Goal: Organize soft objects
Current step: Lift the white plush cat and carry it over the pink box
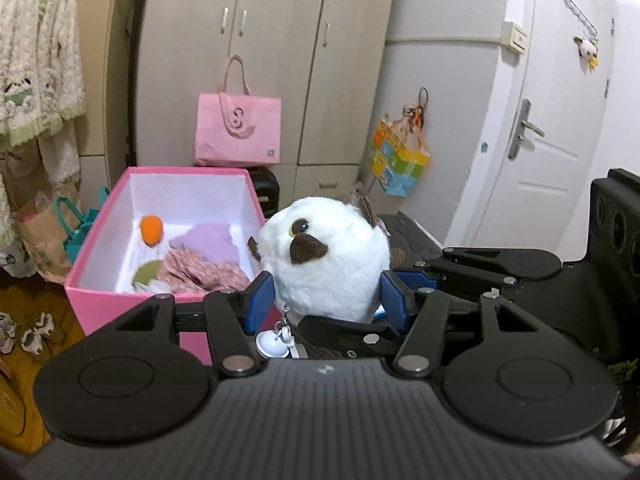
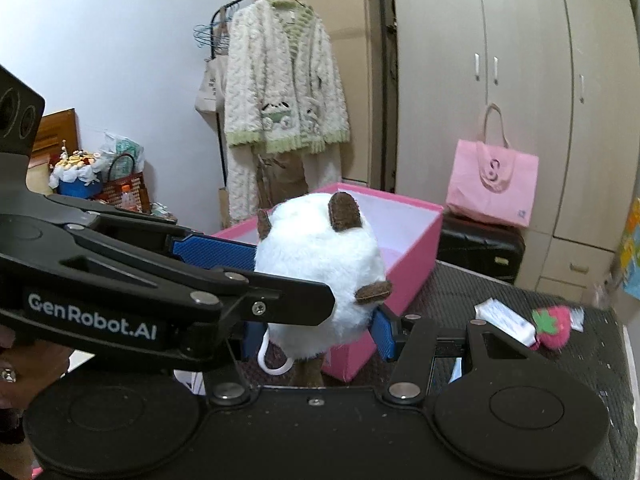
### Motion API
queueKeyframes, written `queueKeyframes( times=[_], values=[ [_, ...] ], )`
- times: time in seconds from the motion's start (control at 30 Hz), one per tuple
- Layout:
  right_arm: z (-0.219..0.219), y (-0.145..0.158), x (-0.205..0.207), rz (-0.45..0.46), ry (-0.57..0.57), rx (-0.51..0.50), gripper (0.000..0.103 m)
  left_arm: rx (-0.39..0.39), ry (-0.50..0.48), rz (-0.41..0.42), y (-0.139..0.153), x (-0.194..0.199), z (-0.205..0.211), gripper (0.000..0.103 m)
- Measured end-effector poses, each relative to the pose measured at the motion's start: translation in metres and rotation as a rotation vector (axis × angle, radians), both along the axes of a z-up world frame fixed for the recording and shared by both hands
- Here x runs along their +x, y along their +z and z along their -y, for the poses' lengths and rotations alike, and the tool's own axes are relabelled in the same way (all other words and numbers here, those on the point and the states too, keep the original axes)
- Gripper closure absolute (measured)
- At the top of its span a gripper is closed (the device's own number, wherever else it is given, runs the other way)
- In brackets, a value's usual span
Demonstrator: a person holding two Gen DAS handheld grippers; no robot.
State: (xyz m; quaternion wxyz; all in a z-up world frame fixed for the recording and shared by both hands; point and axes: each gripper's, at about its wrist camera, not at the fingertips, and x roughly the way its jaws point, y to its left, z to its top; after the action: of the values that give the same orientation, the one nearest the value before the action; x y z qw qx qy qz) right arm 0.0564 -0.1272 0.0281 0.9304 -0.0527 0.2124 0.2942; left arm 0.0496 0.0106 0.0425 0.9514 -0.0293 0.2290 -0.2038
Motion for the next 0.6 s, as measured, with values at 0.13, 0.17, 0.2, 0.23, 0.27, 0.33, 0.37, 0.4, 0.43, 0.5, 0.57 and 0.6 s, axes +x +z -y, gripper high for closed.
queueKeyframes(
  times=[0.13,0.17,0.2,0.23,0.27,0.33,0.37,0.4,0.43,0.5,0.57,0.6],
  values=[
    [-0.01,0.007,0.012,0.019,0.019,0.032,0.044,-0.005,0.012,0.032,0.009,0.008,-0.014,0.046],
    [-0.013,0.008,0.015,0.028,0.023,0.039,0.044,-0.006,0.016,0.041,0.011,0.011,-0.017,0.046],
    [-0.015,0.01,0.018,0.037,0.026,0.043,0.044,-0.004,0.019,0.05,0.013,0.013,-0.02,0.046],
    [-0.019,0.012,0.021,0.045,0.026,0.045,0.044,-0.001,0.025,0.057,0.014,0.016,-0.022,0.046],
    [-0.022,0.013,0.025,0.051,0.029,0.046,0.044,0.001,0.033,0.064,0.015,0.02,-0.025,0.046],
    [-0.029,0.013,0.034,0.057,0.035,0.055,0.044,0.006,0.047,0.068,0.016,0.027,-0.031,0.046],
    [-0.032,0.013,0.039,0.052,0.038,0.066,0.044,0.006,0.055,0.07,0.016,0.031,-0.034,0.046],
    [-0.035,0.012,0.046,0.046,0.042,0.081,0.044,0.004,0.064,0.069,0.016,0.035,-0.038,0.046],
    [-0.037,0.011,0.051,0.041,0.043,0.093,0.044,0.004,0.073,0.07,0.015,0.04,-0.041,0.046],
    [-0.044,0.007,0.062,0.033,0.043,0.115,0.044,0.009,0.093,0.07,0.014,0.05,-0.047,0.046],
    [-0.053,0.004,0.073,0.023,0.043,0.13,0.044,0.017,0.113,0.064,0.013,0.062,-0.053,0.046],
    [-0.058,0.002,0.08,0.017,0.044,0.14,0.044,0.023,0.122,0.061,0.012,0.068,-0.057,0.046]
  ],
)
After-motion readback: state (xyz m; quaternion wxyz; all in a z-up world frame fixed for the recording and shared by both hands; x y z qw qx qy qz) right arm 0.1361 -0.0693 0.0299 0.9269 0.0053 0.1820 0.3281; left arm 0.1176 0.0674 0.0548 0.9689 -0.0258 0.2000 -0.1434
